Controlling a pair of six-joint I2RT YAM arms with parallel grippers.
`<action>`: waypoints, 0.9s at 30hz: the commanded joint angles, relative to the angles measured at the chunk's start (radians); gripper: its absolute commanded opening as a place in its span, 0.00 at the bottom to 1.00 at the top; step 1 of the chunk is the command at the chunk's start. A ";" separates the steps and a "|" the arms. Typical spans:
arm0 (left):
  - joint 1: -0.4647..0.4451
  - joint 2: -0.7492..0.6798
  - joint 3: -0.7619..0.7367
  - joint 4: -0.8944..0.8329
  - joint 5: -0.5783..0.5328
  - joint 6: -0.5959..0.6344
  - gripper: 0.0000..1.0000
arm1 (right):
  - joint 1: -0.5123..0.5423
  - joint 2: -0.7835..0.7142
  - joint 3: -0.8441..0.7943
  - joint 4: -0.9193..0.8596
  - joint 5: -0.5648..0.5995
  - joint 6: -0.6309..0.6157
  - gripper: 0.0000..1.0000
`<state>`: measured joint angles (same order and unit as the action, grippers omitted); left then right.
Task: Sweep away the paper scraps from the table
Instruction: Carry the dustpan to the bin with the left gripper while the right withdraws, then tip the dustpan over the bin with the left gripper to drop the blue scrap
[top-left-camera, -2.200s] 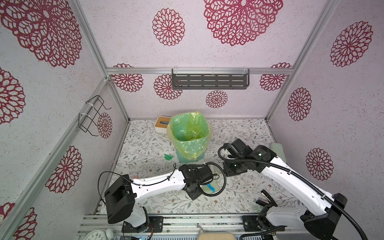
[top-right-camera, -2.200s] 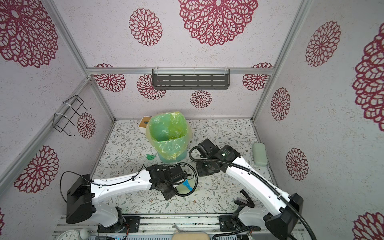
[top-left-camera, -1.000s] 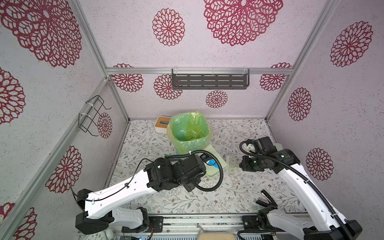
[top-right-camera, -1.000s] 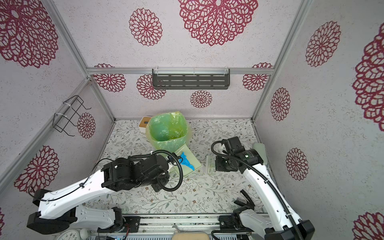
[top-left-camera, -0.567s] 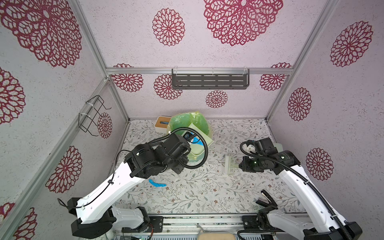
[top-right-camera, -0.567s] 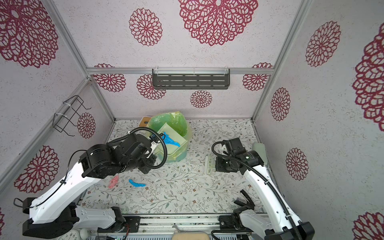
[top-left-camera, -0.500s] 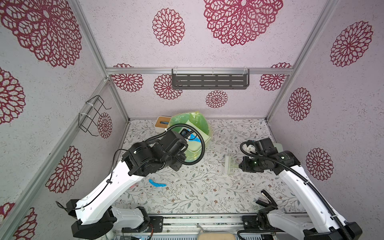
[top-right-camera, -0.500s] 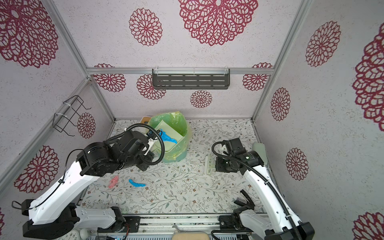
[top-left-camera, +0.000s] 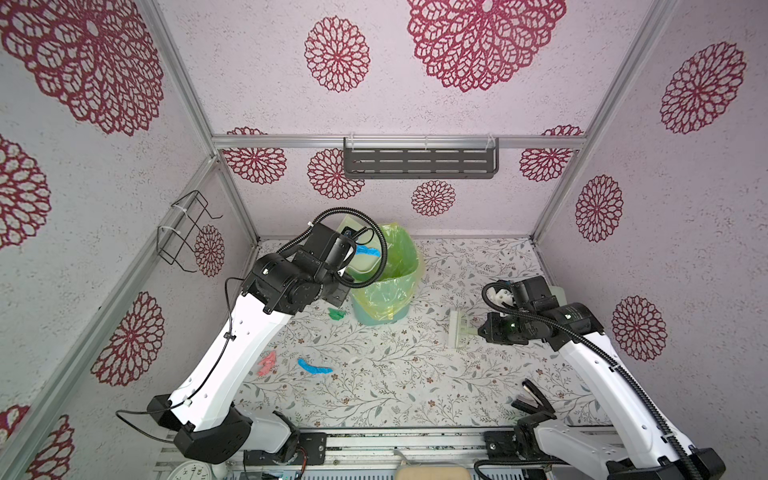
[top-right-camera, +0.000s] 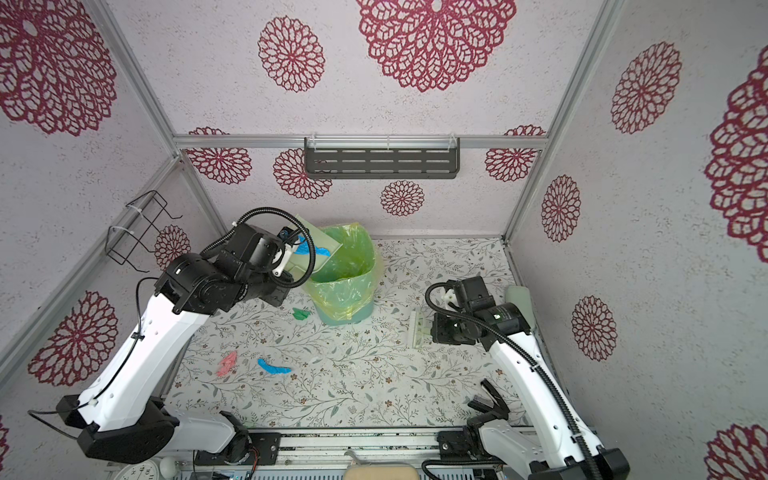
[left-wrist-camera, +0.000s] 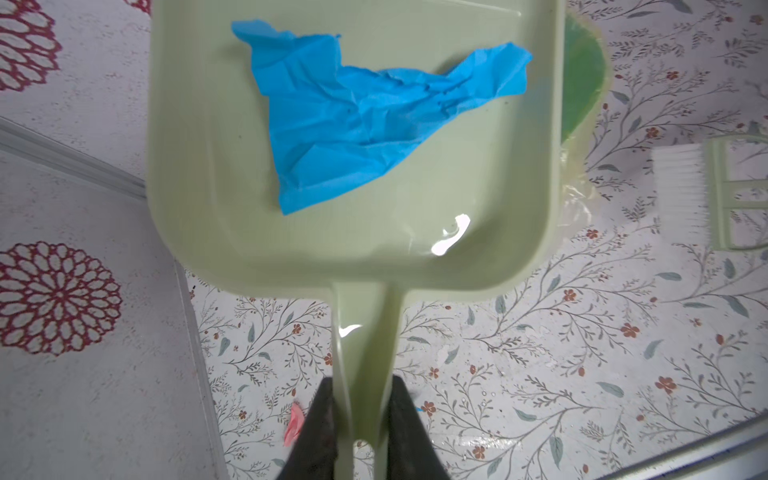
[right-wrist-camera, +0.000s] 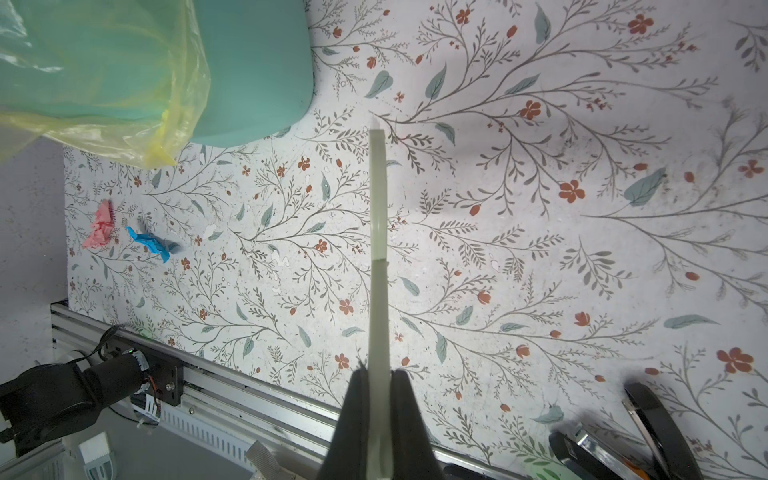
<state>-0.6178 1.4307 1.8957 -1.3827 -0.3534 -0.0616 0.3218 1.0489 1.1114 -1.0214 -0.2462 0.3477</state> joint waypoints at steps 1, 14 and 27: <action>0.027 0.044 0.058 0.008 -0.056 0.070 0.09 | -0.009 -0.024 -0.003 0.010 -0.022 -0.025 0.00; 0.029 0.218 0.116 -0.012 -0.288 0.210 0.09 | -0.013 -0.037 -0.018 0.019 -0.031 -0.031 0.00; -0.098 0.265 0.023 0.020 -0.466 0.289 0.09 | -0.015 -0.016 0.000 0.017 -0.041 -0.060 0.00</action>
<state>-0.6876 1.6844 1.9472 -1.3907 -0.7425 0.1909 0.3119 1.0351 1.0912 -1.0073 -0.2672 0.3069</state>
